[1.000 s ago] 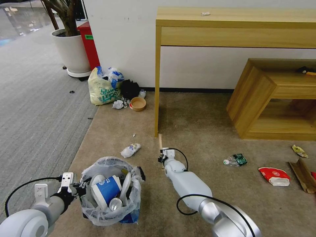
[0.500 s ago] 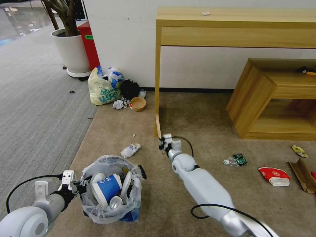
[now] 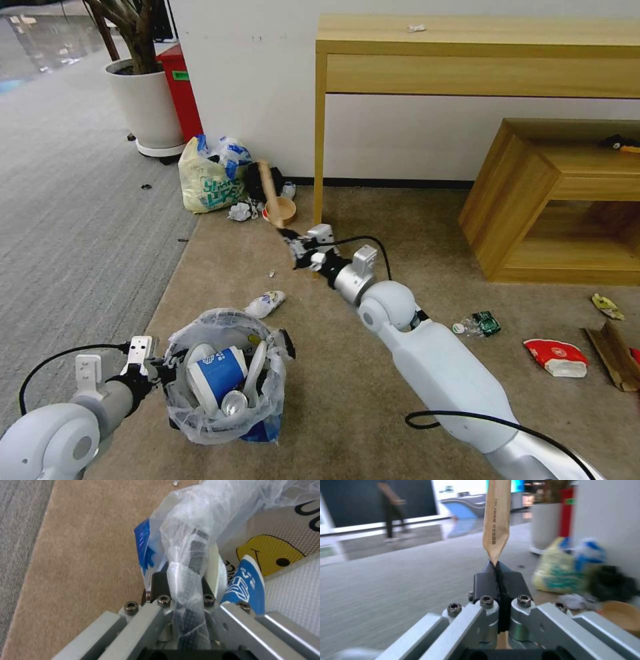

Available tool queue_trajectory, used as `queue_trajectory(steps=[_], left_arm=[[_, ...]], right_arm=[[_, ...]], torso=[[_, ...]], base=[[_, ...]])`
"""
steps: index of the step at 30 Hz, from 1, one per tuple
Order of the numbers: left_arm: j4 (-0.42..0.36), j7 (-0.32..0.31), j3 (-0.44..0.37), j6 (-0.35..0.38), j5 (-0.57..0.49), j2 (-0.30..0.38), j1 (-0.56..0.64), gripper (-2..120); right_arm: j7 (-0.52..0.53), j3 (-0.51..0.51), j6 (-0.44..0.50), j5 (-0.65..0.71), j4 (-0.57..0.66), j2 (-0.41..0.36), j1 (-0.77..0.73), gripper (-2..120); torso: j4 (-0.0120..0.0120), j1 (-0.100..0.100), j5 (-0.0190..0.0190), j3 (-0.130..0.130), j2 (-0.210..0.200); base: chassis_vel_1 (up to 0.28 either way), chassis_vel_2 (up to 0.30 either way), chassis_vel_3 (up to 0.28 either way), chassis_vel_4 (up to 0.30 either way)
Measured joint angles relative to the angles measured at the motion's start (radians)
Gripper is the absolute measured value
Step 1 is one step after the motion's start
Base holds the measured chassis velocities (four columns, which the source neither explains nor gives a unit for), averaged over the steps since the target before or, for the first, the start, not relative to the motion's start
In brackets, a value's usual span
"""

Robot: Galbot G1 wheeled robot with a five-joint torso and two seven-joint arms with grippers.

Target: Pick up the trash bin and place the garbage on the floor into it.

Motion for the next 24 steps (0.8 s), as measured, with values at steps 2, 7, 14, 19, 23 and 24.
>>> queue_trajectory(steps=[2, 7, 14, 19, 23, 24], left_arm=[[0.002, -0.002, 0.001, 0.000, -0.005, 0.006, -0.004, 0], [0.007, -0.005, 0.005, 0.000, -0.019, 0.039, -0.014, 0], [0.013, -0.005, 0.014, 0.000, -0.025, 0.047, -0.027, 0], [0.019, -0.007, 0.036, 0.000, -0.028, 0.047, -0.046, 0], [0.019, -0.007, 0.045, 0.000, -0.029, 0.045, -0.052, 0], [0.019, -0.008, 0.047, 0.000, -0.030, 0.045, -0.052, 0]], right_arm=[[-0.005, -0.014, 0.000, 0.002, 0.015, -0.004, -0.003, 0], [-0.018, -0.100, -0.010, 0.037, 0.115, -0.047, -0.018, 0], [-0.024, -0.156, -0.016, 0.033, 0.154, -0.090, -0.038, 0], [-0.035, -0.204, -0.008, 0.006, 0.175, -0.147, -0.070, 0], [-0.038, -0.226, 0.004, -0.011, 0.164, -0.140, -0.075, 0], [-0.038, -0.232, 0.008, -0.019, 0.157, -0.129, -0.075, 0]], torso=[[0.0000, 0.000, -0.0001, 0.000, 0.000], [0.0000, 0.000, 0.0001, 0.000, 0.000], [0.0000, 0.000, 0.0000, 0.000, 0.000], [-0.0002, 0.000, 0.0000, 0.000, 0.000], [-0.0001, 0.000, 0.0000, 0.000, 0.000], [-0.0002, 0.000, 0.0000, 0.000, 0.000]], base=[[0.000, 0.000, 0.000, 0.000], [0.000, 0.000, 0.000, 0.000], [0.000, 0.000, 0.000, 0.000], [0.000, 0.000, 0.000, 0.000], [0.000, 0.000, 0.000, 0.000], [0.000, 0.000, 0.000, 0.000]])
